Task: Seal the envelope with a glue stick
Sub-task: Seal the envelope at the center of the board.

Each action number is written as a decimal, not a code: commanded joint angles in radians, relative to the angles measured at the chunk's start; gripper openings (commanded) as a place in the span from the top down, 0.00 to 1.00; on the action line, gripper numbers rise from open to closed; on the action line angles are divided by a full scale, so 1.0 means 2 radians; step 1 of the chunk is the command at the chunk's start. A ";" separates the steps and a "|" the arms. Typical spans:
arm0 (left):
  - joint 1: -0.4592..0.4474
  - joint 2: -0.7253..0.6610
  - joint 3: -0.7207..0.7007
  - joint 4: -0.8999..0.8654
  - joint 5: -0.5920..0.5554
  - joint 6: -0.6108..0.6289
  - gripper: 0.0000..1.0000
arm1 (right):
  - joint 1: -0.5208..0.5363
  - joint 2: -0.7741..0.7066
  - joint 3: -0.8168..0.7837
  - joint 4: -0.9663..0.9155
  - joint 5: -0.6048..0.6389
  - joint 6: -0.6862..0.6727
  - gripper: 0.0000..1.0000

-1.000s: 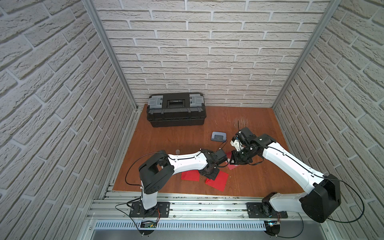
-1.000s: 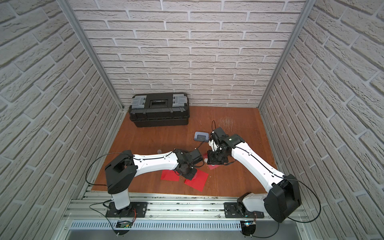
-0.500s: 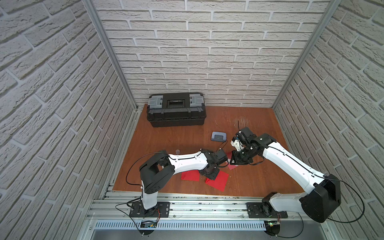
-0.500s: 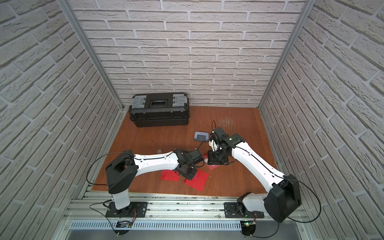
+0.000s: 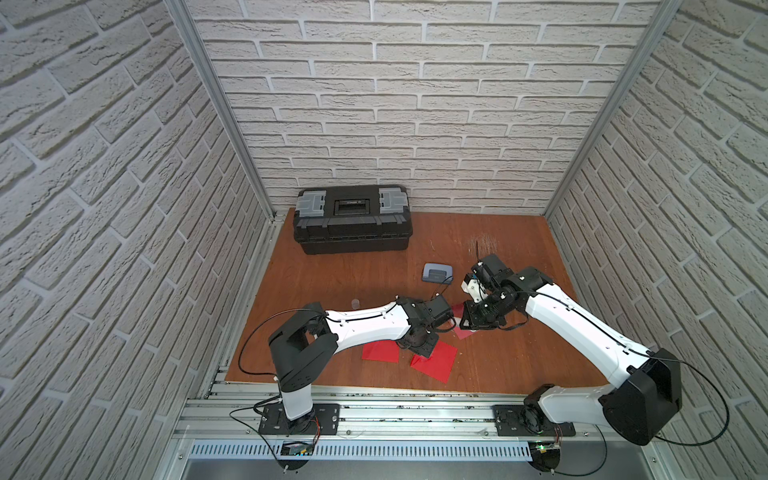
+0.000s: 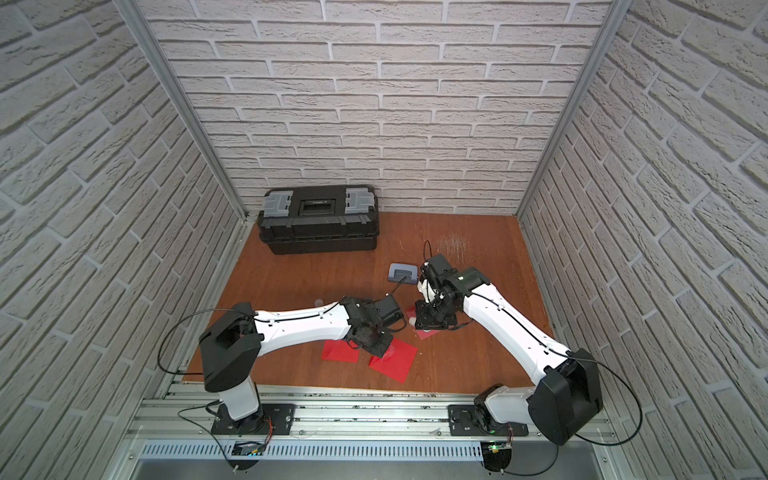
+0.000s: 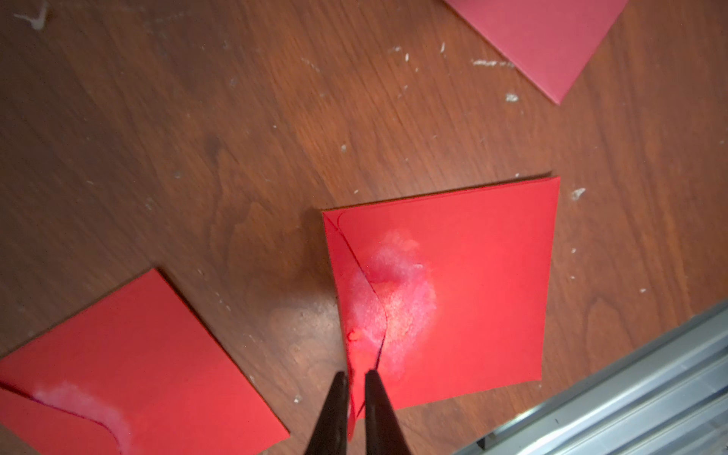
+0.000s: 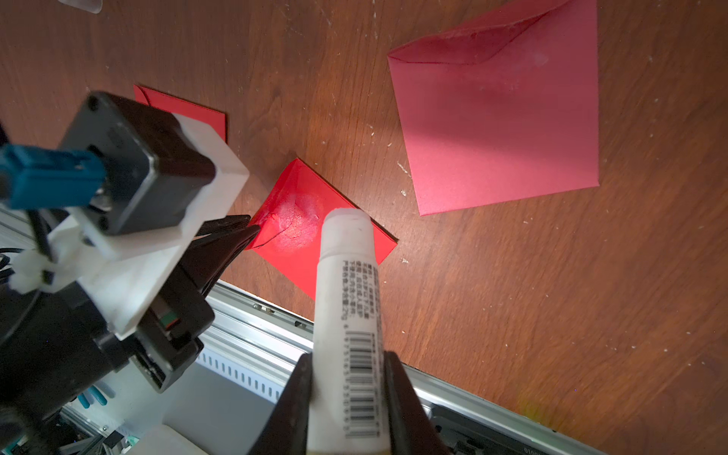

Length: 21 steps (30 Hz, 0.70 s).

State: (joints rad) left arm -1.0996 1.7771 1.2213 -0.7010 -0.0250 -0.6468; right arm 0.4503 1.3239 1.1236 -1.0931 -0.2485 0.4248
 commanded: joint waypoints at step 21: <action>0.021 -0.008 0.009 -0.068 -0.060 0.028 0.98 | -0.002 0.000 0.007 -0.002 -0.003 -0.008 0.97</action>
State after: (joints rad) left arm -1.0504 1.7485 1.2098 -0.7963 -0.1165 -0.6128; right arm 0.4503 1.3239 1.1236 -1.0962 -0.2485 0.4114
